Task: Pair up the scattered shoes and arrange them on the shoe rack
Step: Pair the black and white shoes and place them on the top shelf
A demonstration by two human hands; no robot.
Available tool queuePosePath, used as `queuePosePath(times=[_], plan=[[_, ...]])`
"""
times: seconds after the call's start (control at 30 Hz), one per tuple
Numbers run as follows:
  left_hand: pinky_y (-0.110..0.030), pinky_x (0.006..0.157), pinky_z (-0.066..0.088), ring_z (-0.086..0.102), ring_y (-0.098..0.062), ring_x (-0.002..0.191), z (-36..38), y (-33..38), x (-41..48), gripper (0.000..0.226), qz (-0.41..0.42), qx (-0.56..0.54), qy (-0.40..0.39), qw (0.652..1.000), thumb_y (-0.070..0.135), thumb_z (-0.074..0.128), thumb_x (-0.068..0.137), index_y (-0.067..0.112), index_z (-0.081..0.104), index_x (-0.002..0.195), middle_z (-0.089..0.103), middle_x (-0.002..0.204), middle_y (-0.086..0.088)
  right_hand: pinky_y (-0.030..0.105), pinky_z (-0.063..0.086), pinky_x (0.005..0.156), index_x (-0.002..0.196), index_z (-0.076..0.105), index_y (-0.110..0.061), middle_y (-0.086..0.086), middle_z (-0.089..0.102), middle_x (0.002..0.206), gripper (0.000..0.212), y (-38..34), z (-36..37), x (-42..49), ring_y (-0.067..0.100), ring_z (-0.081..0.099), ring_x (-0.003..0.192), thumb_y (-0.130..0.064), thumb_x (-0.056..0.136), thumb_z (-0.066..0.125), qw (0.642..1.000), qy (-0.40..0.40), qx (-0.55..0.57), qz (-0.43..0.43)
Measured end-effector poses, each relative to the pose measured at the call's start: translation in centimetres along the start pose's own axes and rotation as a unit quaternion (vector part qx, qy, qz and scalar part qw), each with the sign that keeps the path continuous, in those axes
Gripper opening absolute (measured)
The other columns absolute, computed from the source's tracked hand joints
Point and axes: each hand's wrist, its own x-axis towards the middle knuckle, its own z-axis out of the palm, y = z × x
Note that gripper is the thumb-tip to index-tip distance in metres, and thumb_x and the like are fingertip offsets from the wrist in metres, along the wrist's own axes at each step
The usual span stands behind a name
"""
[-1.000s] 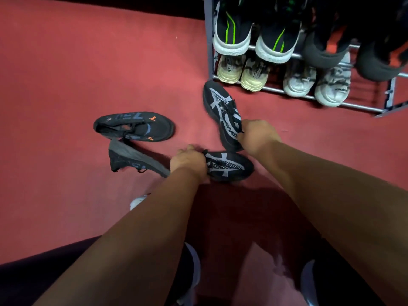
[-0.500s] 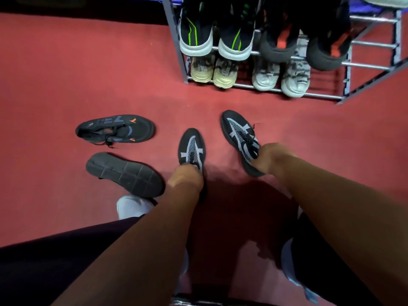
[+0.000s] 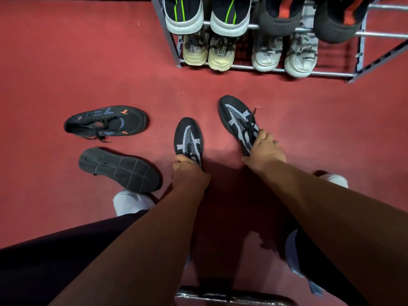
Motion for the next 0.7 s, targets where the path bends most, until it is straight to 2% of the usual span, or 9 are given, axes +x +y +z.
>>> queuePosePath(times=[0.1, 0.2, 0.37, 0.47, 0.6, 0.67, 0.7], plan=[[-0.044, 0.096, 0.053, 0.059, -0.038, 0.115, -0.1, 0.3, -0.2, 0.103, -0.008, -0.004, 0.011, 1.0, 0.043, 0.08, 0.073, 0.001, 0.021, 0.146, 0.043, 0.13, -0.018, 0.049, 0.046, 0.101, 0.147, 0.024, 0.0, 0.017, 0.037, 0.145, 0.096, 0.0, 0.0, 0.4, 0.039, 0.045, 0.131, -0.044, 0.083, 0.08, 1.0, 0.006, 0.014, -0.006], [-0.047, 0.095, 0.052, 0.056, -0.04, 0.118, -0.5, 0.8, -0.7, 0.101, -0.033, -0.004, 0.001, 0.999, 0.041, 0.077, 0.074, 0.003, 0.017, 0.147, 0.042, 0.131, -0.017, 0.047, 0.047, 0.099, 0.138, 0.031, -0.001, 0.018, 0.039, 0.14, 0.076, -0.2, -0.3, 0.3, 0.039, 0.047, 0.127, -0.036, 0.085, 0.075, 0.999, 0.01, 0.032, -0.004], [-0.046, 0.1, 0.05, 0.054, -0.038, 0.121, -2.8, 1.8, -1.2, 0.086, -0.073, -0.055, -0.025, 0.995, 0.042, 0.076, 0.068, 0.011, 0.03, 0.133, 0.043, 0.128, -0.014, 0.046, 0.046, 0.102, 0.139, 0.036, -0.003, 0.017, 0.043, 0.137, 0.083, -0.9, -1.9, -0.8, 0.04, 0.048, 0.126, -0.05, 0.081, 0.073, 0.998, 0.014, 0.061, 0.006], [-0.045, 0.098, 0.051, 0.058, -0.037, 0.12, -5.4, 2.4, -2.1, 0.075, -0.06, -0.048, -0.024, 0.997, 0.04, 0.069, 0.064, 0.012, 0.036, 0.125, 0.051, 0.128, -0.012, 0.041, 0.047, 0.102, 0.137, 0.045, -0.005, 0.017, 0.05, 0.134, 0.078, -0.8, -3.8, -2.0, 0.039, 0.054, 0.123, -0.045, 0.078, 0.075, 0.997, 0.008, 0.077, 0.016], [-0.04, 0.092, 0.051, 0.063, -0.03, 0.114, -9.4, 3.1, -4.4, 0.068, -0.018, -0.03, -0.021, 0.999, 0.038, 0.062, 0.066, 0.018, 0.04, 0.127, 0.062, 0.121, -0.005, 0.028, 0.048, 0.076, 0.12, 0.059, -0.01, 0.013, 0.064, 0.115, 0.052, -0.4, -7.6, -5.1, 0.032, 0.065, 0.098, -0.033, 0.073, 0.069, 0.999, 0.02, 0.046, 0.003], [-0.038, 0.084, 0.051, 0.065, -0.029, 0.107, -11.3, 3.1, -6.2, 0.064, 0.005, -0.01, -0.014, 1.0, 0.038, 0.065, 0.07, 0.02, 0.04, 0.126, 0.062, 0.113, -0.001, 0.024, 0.046, 0.065, 0.11, 0.062, -0.012, 0.009, 0.066, 0.1, 0.04, -0.3, -10.0, -7.1, 0.028, 0.063, 0.079, -0.028, 0.073, 0.066, 0.999, 0.013, 0.029, -0.006], [-0.038, 0.085, 0.052, 0.065, -0.029, 0.107, -12.2, 3.1, -7.3, 0.065, 0.017, 0.0, -0.01, 1.0, 0.038, 0.066, 0.071, 0.02, 0.04, 0.128, 0.063, 0.113, -0.002, 0.021, 0.045, 0.058, 0.102, 0.062, -0.012, 0.005, 0.065, 0.089, 0.032, -0.2, -11.3, -8.1, 0.024, 0.061, 0.069, -0.026, 0.073, 0.066, 1.0, 0.01, 0.026, -0.01]])
